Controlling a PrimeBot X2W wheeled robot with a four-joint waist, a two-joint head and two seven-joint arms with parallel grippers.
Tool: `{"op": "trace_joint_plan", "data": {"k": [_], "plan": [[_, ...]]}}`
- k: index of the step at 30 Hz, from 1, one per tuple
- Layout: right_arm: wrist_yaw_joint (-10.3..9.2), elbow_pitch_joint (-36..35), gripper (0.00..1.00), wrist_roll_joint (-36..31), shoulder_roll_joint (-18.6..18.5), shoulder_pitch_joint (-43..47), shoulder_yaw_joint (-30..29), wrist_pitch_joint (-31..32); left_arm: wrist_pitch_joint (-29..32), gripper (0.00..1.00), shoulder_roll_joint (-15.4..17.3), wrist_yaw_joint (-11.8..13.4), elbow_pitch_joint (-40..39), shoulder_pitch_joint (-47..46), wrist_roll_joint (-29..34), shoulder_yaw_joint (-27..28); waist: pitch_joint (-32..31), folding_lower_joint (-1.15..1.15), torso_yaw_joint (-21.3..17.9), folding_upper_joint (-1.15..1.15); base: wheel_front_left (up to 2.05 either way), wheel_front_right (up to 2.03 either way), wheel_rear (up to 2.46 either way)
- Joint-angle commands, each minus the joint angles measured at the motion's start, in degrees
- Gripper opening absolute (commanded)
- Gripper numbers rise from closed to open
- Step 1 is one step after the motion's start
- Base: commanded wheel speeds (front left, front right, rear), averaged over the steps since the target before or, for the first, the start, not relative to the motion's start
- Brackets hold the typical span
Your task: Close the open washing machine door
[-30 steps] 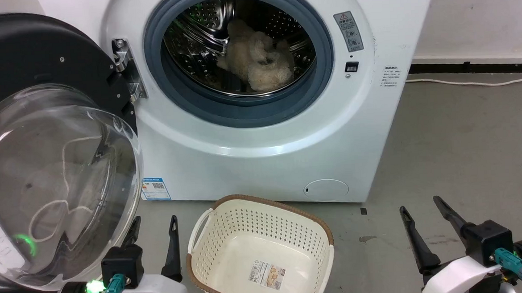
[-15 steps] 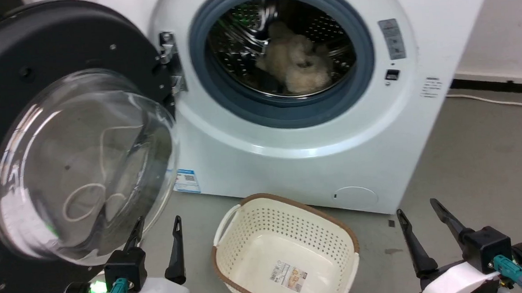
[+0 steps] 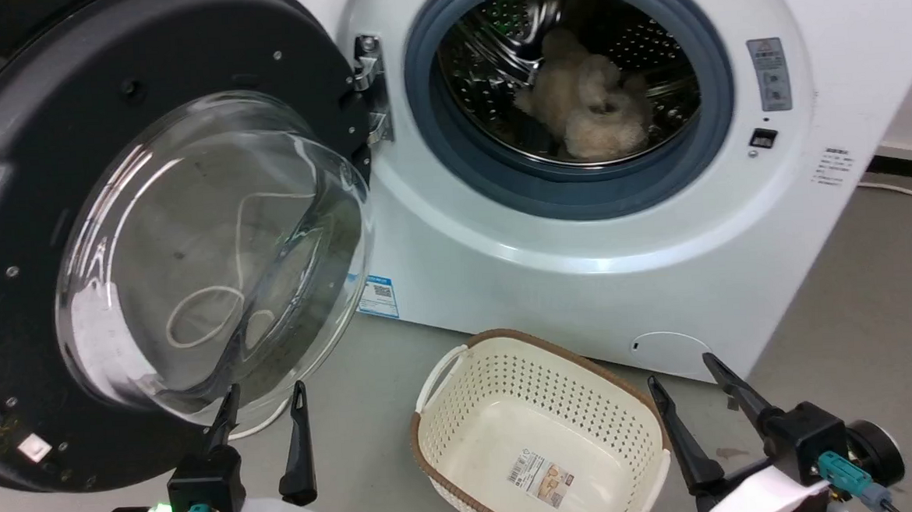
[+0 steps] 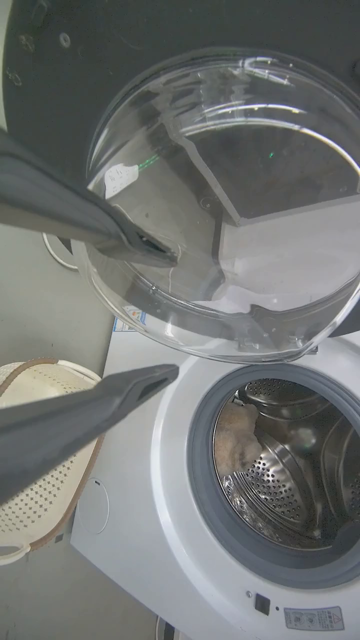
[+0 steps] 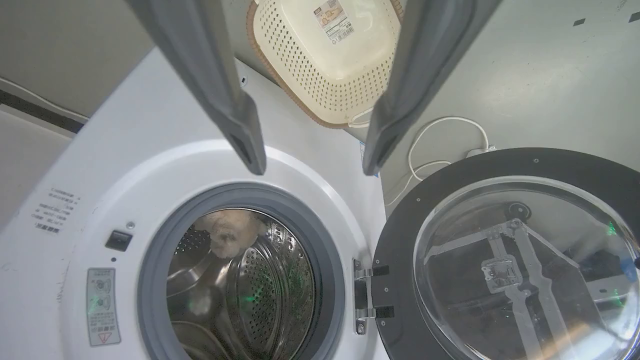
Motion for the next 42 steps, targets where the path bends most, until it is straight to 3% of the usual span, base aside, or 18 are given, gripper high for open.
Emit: {"op": "trace_joint_plan", "data": {"k": [1,31,32,33,34,42], "plan": [[0.02,0.34,1.0,0.61,-0.23,-1.16,0.54,-0.56,-0.6,1.0,0.03,0.17,-0.35,0.61,-0.11,0.05,0.03,0.0,0.49,0.0,0.0,0.0,0.0],[0.04,3.0,1.0,1.58,-0.46,-0.95,3.48,-4.28,-4.31,1.0,0.01,1.53,-1.19,2.69,-1.52,0.48,0.39,0.0,8.15,0.0,0.0,0.0,0.0],[0.04,3.04,1.0,1.61,-0.45,-0.94,3.55,-4.39,-4.43,0.95,0.01,1.51,-1.17,2.68,-1.6,0.62,0.41,0.0,8.4,0.0,0.0,0.0,0.0],[0.04,3.09,1.0,1.63,-0.45,-0.93,3.64,-4.51,-4.55,0.38,0.01,1.43,-1.15,2.67,-1.69,0.77,0.44,0.0,8.66,0.0,0.0,0.0,0.0],[0.04,3.11,1.0,1.65,-0.45,-0.91,3.74,-4.63,-4.67,0.0,0.01,1.21,-1.08,2.65,-1.85,0.92,0.48,0.0,8.92,0.0,0.0,0.0,0.0],[0.04,3.12,1.0,1.67,-0.39,-0.01,3.92,-5.59,-5.62,0.0,0.01,0.8,-8.25,1.01,-7.02,5.59,1.28,0.0,11.01,0.0,0.0,0.0,0.0]]}}
